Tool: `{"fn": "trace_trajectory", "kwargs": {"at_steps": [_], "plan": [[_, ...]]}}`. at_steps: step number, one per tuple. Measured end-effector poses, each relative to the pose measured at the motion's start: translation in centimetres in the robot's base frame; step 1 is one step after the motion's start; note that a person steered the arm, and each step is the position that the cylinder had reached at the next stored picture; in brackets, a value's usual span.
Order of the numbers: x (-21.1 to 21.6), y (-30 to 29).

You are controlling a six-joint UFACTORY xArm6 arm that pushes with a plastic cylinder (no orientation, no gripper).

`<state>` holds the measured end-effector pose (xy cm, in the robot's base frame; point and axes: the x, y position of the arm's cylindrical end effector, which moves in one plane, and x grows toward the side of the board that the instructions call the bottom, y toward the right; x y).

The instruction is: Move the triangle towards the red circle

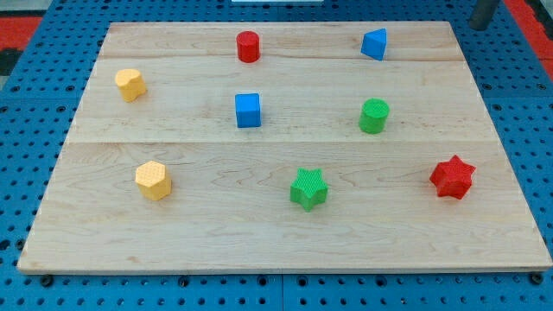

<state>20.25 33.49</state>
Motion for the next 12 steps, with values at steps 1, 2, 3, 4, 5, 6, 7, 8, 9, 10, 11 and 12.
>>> {"fn": "trace_trajectory", "kwargs": {"at_steps": [1,2,3,4,5,6,7,8,9,10,11,12], "plan": [[-0.6,-0.3],[-0.3,-0.7],[-0.3,-0.7],[0.1,-0.1],[0.1,-0.3],[0.1,-0.4],[0.1,-0.5],[1.4,-2.3],[3.4,-8.3],[4.4,-8.6],[4.8,-8.8],[5.3,-8.1]]}}
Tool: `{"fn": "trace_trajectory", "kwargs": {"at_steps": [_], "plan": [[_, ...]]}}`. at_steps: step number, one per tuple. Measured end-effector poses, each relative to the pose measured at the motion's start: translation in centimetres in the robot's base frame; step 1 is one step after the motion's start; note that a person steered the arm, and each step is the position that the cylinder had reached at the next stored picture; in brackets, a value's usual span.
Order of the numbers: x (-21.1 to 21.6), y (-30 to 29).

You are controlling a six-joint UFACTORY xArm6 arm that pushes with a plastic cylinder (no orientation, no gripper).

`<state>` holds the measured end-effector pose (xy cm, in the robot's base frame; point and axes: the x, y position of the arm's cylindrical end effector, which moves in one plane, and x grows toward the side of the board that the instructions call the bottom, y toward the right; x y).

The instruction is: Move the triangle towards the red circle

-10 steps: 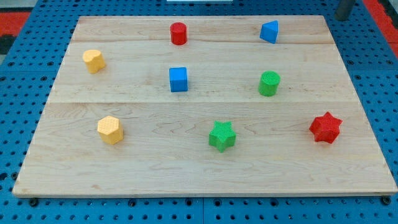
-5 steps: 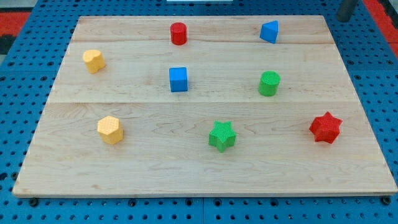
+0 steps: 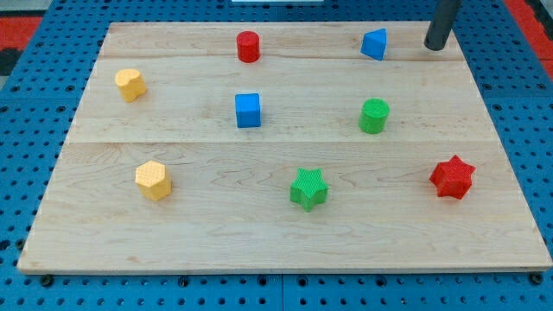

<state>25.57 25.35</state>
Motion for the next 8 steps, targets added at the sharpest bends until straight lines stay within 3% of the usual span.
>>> {"fn": "trace_trajectory", "kwargs": {"at_steps": [1,2,3,4,6,8], "plan": [[1.7,0.3],[1.9,-3.2],[-1.3,-1.1],[-1.9,-3.8],[0.6,-23.4],[7.0,-19.4]]}}
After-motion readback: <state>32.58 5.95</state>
